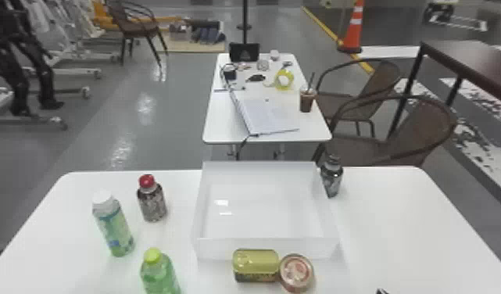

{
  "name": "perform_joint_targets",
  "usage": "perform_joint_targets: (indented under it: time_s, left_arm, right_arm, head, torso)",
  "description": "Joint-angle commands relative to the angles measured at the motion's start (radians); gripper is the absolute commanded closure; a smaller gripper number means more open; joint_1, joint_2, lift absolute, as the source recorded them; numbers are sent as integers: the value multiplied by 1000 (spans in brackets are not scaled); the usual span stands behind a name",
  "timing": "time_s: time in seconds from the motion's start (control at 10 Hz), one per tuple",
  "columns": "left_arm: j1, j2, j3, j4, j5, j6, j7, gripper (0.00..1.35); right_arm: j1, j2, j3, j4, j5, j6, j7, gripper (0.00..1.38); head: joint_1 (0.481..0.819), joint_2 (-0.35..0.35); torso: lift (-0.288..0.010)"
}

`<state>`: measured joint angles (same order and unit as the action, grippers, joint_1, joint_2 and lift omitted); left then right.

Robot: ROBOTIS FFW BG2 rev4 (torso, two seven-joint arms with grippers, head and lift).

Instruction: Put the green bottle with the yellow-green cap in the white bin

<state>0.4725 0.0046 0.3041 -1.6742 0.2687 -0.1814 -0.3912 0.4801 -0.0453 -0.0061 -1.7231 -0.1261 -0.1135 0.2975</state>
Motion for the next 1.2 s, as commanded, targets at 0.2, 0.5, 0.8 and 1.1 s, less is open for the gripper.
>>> perform_joint_targets:
  time_s: [0.2, 0.5, 0.8, 1.1]
  left_arm:
    - [0, -7, 0, 5, 7, 2, 0, 91]
    - [5, -7, -5, 7, 9, 0, -5, 91]
    - [18, -7, -40, 10, 27, 20, -52, 88]
    - [6, 11, -111, 10, -29, 3, -60, 88]
  right_arm:
    - [-3, -1, 0, 3, -3, 0, 2, 331]
    - [-3, -1, 0, 5, -4, 0, 2, 331]
    - [-2, -1, 0, 5, -4, 0, 3, 331]
    - [-3, -1, 0, 7, -10, 5, 3, 331]
  head:
    - [549, 0]
    - [549, 0]
    - [549, 0]
    - [549, 0]
  torso:
    - [-100]
    - [-100]
    - [-100]
    - [-100]
